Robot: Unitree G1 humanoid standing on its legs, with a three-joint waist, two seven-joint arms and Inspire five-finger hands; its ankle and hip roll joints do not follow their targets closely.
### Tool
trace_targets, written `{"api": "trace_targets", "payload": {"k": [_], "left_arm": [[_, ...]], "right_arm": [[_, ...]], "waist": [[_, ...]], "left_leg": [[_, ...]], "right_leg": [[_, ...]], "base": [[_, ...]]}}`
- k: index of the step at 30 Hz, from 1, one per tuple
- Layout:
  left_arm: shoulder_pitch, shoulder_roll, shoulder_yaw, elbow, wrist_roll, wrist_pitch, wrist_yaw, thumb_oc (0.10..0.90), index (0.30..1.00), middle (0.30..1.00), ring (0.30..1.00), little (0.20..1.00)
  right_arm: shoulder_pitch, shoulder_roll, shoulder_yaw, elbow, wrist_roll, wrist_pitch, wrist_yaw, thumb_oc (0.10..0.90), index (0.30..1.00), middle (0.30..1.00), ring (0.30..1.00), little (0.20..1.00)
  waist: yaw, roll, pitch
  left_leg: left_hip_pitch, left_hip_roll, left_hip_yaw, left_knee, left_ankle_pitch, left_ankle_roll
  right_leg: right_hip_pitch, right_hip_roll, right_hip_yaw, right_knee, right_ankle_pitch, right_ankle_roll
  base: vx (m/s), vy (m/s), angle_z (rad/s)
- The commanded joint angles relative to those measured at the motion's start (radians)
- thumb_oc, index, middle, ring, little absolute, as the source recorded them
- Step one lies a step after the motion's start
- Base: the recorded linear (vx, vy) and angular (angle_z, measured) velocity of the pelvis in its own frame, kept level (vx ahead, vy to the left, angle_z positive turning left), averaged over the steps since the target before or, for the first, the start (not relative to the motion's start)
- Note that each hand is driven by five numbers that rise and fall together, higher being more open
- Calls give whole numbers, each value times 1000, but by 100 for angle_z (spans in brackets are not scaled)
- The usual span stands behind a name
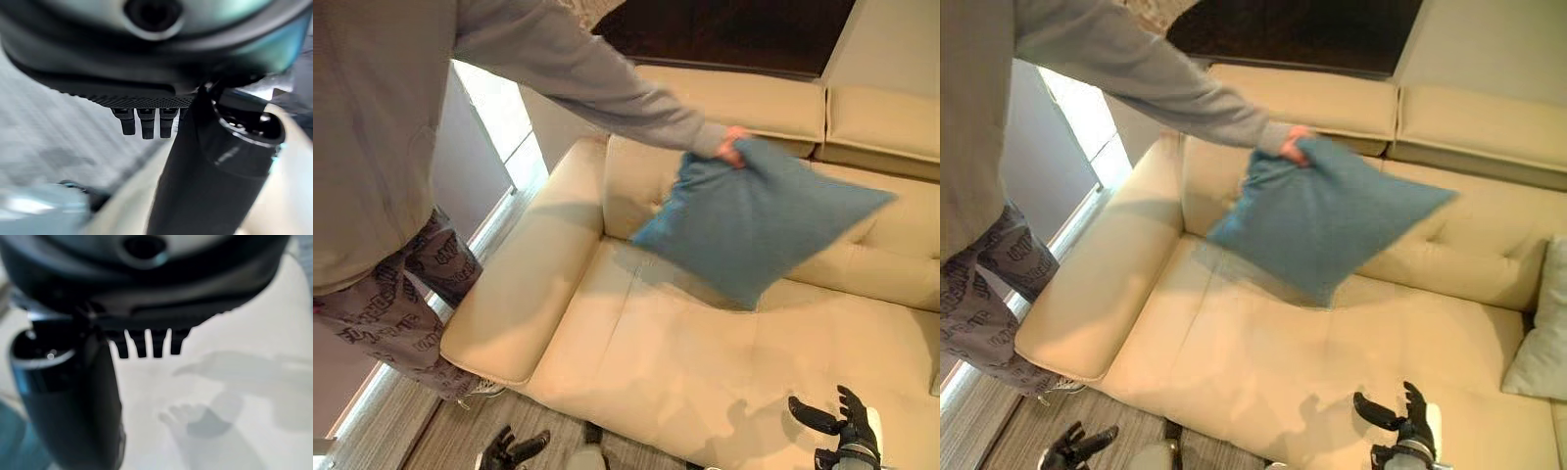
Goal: Pick up all the scattered cushions and arrange them neatly on the sofa.
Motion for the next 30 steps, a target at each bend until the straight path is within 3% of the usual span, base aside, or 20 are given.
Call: {"api": "trace_targets", "payload": {"k": [1, 2, 3, 5, 6, 9, 10, 11, 12, 13, 15, 17, 18, 20, 21, 23, 30], "left_arm": [[-33, 18, -21, 106, 130, -36, -20, 800, 900, 900, 900, 900], [-35, 18, -20, 108, 131, -37, -20, 800, 900, 900, 900, 900], [-44, 5, -45, 183, 207, -21, -26, 800, 900, 900, 900, 900], [-47, -14, -88, 224, 320, -9, -16, 800, 900, 900, 900, 900], [-65, -5, -109, 253, 371, 0, -11, 800, 900, 900, 900, 900], [-73, 6, -115, 276, 411, 4, -19, 800, 900, 900, 900, 900], [-85, 21, -132, 273, 435, 6, -17, 800, 900, 900, 900, 900], [-99, 30, -146, 268, 453, 4, -15, 800, 900, 900, 900, 900], [-99, 30, -145, 268, 453, 4, -15, 800, 900, 900, 900, 900], [-94, 50, -150, 259, 482, 7, 10, 800, 900, 900, 900, 900], [-86, 50, -160, 284, 516, 21, 17, 800, 900, 900, 900, 900], [-79, 54, -161, 297, 545, 34, 13, 800, 900, 900, 900, 900], [-69, 62, -154, 292, 552, 32, 15, 800, 900, 900, 900, 900], [-61, 64, -159, 292, 552, 29, 9, 800, 900, 900, 900, 900], [-60, 66, -176, 272, 562, 26, 11, 800, 900, 900, 900, 900], [-79, 78, -191, 264, 577, 20, 21, 800, 900, 900, 900, 900], [-106, 61, -258, 237, 619, 9, 21, 800, 900, 900, 900, 900]], "right_arm": [[-76, -39, -49, 69, 115, -89, -61, 800, 900, 900, 900, 900], [-78, -39, -49, 70, 116, -90, -60, 800, 900, 900, 900, 900], [-84, -28, -26, 67, 139, -92, -50, 800, 900, 900, 900, 900], [-92, -25, -9, 88, 133, -78, -64, 800, 900, 900, 900, 900], [-104, -12, 29, 95, 132, -75, -54, 800, 900, 900, 900, 900], [-105, 1, 63, 109, 142, -60, -33, 800, 900, 900, 900, 900], [-116, 3, 79, 111, 140, -58, -33, 800, 900, 900, 900, 900], [-129, 6, 87, 121, 142, -56, -34, 800, 900, 900, 900, 900], [-130, 7, 88, 121, 142, -56, -34, 800, 900, 900, 900, 900], [-129, -2, 101, 179, 146, -66, -24, 800, 900, 900, 900, 900], [-152, 11, 118, 250, 137, -63, -25, 800, 900, 900, 900, 900], [-163, 23, 119, 298, 133, -61, -23, 800, 900, 900, 900, 900], [-161, 30, 129, 340, 121, -49, -10, 800, 900, 900, 900, 900], [-156, 29, 137, 352, 116, -46, -4, 800, 900, 900, 900, 900], [-151, 31, 138, 352, 115, -42, -4, 800, 900, 900, 900, 900], [-163, 10, 136, 374, 116, -40, -3, 800, 900, 900, 900, 900], [-154, -37, 116, 403, 129, -44, 8, 800, 900, 900, 900, 900]], "waist": [[-28, 42, -49], [-30, 40, -48], [-51, 56, -54], [-68, 64, -49], [-73, 51, -41], [-77, 30, -31], [-83, 27, -16], [-89, 26, -9], [-90, 23, -11], [-78, 33, 7], [-53, 40, 4], [-13, 46, -16], [18, 39, -32], [34, 29, -42], [46, 13, -42], [41, 7, -53], [10, 19, -65]], "left_leg": [[332, -42, -64, -196, -107, -38], [331, -44, -65, -198, -104, -37], [416, -79, -91, -261, -141, -15], [437, -110, -111, -359, -223, 35], [436, -131, -114, -428, -198, 44], [418, -149, -92, -486, -171, 51], [403, -146, -92, -494, -157, 54], [380, -143, -98, -492, -147, 58], [376, -146, -98, -492, -144, 59], [316, -134, -86, -473, -127, 74], [279, -115, -49, -457, -103, 76], [248, -94, -3, -446, -88, 73], [233, -85, 29, -427, -87, 69], [217, -87, 42, -406, -88, 69], [218, -99, 41, -399, -92, 71], [209, -100, 40, -404, -81, 62], [257, -80, 27, -473, -35, 28]], "right_leg": [[-41, 99, 46, 77, -117, 16], [-41, 97, 46, 76, -115, 17], [-69, 125, 72, 90, -101, 19], [-113, 122, 92, 103, -72, 37], [-146, 120, 107, 81, -9, 62], [-189, 116, 119, 32, 89, 112], [-215, 118, 171, 45, 118, 144], [-232, 131, 235, 70, 92, 149], [-236, 128, 236, 71, 93, 149], [-206, 138, 288, 144, -5, 137], [-155, 120, 252, 203, -78, 96], [-86, 63, 178, 265, -122, 77], [-10, 14, 138, 274, -117, 78], [44, 3, 127, 243, -108, 86], [53, 22, 144, 208, -119, 81], [45, 53, 169, 149, -135, 95], [84, 117, 163, 45, -144, 75]], "base": [[-152, 50, -4], [-186, 109, 28], [-192, 126, 66], [-290, 229, 49], [-343, 242, -10], [-321, 126, -38], [-358, 45, -20], [-280, 31, -10], [-436, 20, -8], [-413, 4, 3], [-407, -10, -46], [-290, -89, -89], [-190, -114, -49], [-124, -119, -59], [-134, -167, -67], [-83, -174, -44], [-13, -148, -6]]}}
